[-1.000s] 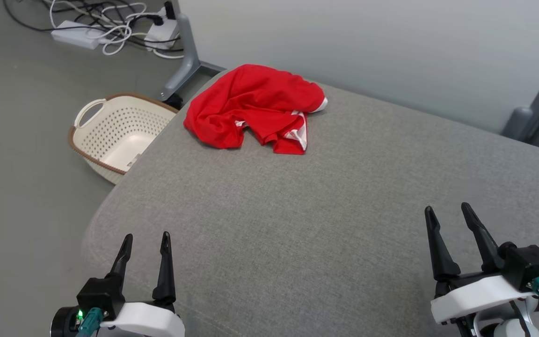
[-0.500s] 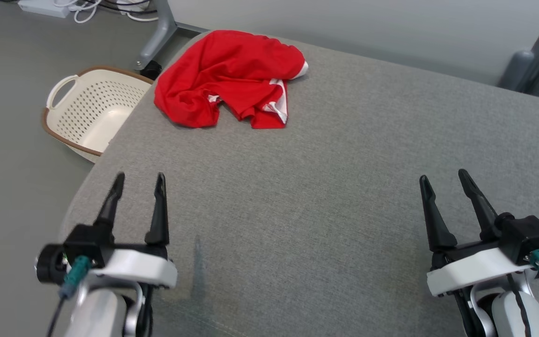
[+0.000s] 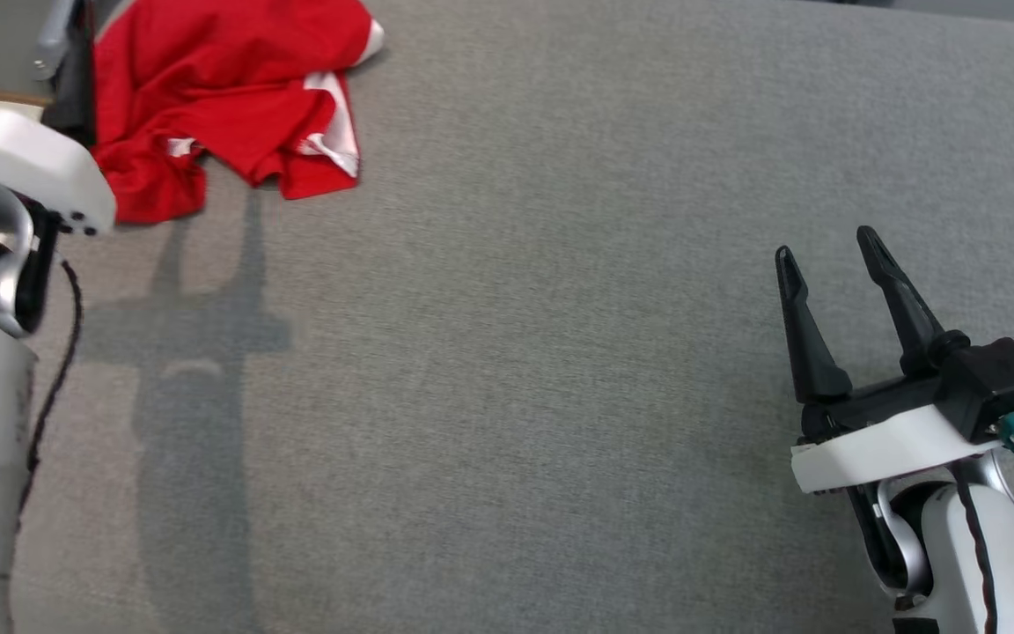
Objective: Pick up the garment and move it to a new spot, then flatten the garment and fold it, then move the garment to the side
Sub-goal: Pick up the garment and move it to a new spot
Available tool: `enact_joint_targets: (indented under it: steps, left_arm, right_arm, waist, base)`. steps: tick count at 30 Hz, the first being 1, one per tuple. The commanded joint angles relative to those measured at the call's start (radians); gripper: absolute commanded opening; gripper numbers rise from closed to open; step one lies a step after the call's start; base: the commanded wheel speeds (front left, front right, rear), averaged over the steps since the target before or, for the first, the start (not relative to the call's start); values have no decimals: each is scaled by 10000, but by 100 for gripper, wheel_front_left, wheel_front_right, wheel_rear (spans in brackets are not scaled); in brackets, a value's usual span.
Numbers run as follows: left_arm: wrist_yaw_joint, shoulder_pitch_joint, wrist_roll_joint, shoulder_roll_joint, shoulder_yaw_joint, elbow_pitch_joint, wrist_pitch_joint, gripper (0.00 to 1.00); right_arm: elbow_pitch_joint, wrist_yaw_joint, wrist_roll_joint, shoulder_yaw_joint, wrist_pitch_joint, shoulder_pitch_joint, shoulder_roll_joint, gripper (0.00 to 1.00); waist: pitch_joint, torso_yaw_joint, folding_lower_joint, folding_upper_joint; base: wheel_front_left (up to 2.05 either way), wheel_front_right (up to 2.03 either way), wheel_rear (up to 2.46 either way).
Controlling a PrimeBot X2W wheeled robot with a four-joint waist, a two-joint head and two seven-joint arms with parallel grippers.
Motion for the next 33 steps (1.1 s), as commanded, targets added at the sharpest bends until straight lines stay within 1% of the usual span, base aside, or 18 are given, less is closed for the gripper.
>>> enact_joint_targets:
  steps: [1, 5, 6, 12, 14, 17, 20, 23, 24, 25, 26, 27, 33]
  left_arm:
    - [-104, -524, 108, 310, -45, 417, 226, 100]
    - [-311, -1606, -21, 626, -25, 1500, 707, 100]
    - [-321, -1829, 36, 802, -42, 1736, 823, 100]
    - [-482, -2708, 162, 1251, -248, 3002, 1265, 100]
    - [-384, -2898, 287, 1420, -345, 3357, 1389, 100]
    - [-281, -3156, 277, 1510, -364, 3862, 1579, 100]
    - [-60, -3309, 409, 1686, -428, 4307, 1662, 100]
    - [210, -3428, 408, 1735, -383, 4684, 1608, 100]
    - [256, -3450, 407, 1737, -391, 4782, 1546, 74]
    - [256, -3450, 407, 1737, -391, 4782, 1546, 74]
    - [290, -3463, 411, 1727, -407, 4877, 1500, 48]
    - [295, -3464, 403, 1702, -429, 4965, 1442, 0]
    - [116, -3575, 465, 1738, -643, 5258, 854, 0]
  right_arm:
    - [-183, 1, -83, 15, 58, -196, -50, 100]
    - [-615, 1, -224, 22, 114, -371, -51, 100]
    - [-757, 1, -255, 35, 141, -422, -53, 100]
    - [-1522, 1, -498, -80, 216, -481, -47, 100]
    - [-1800, 1, -568, -92, 164, -469, -44, 100]
    - [-2097, 1, -579, -75, 202, -418, -47, 100]
    - [-2262, 1, -559, -30, 205, -421, -45, 100]
    - [-2320, 1, -511, -6, 172, -431, -47, 100]
    - [-2323, 1, -493, -11, 157, -438, -47, 100]
    - [-2323, 1, -493, -11, 157, -438, -47, 100]
    - [-2322, 1, -481, -18, 141, -445, -45, 100]
    - [-2310, 1, -477, -42, 120, -450, -45, 100]
    - [-2097, 1, -456, -136, -59, -483, -47, 100]
  waist:
    - [885, -928, 0, 0]
    - [1471, -1608, 0, 0]
    - [1625, -1767, 0, 0]
    - [2213, -2391, 0, 0]
    - [2355, -2510, 0, 0]
    - [2528, -2637, 0, 0]
    - [2677, -2729, 0, 0]
    - [2747, -2776, 0, 0]
    - [2767, -2787, 0, 0]
    - [2767, -2787, 0, 0]
    - [2779, -2791, 0, 0]
    - [2778, -2788, 0, 0]
    - [2510, -2710, 0, 0]
  base:
    - [0, 0, 0]
    - [0, 0, 0]
    - [0, 0, 0]
    - [0, 0, 0]
    - [0, 0, 0]
    - [0, 0, 0]
    - [0, 0, 0]
    - [0, 0, 0]
    - [0, 0, 0]
    - [0, 0, 0]
    - [0, 0, 0]
    - [0, 0, 0]
    - [0, 0, 0]
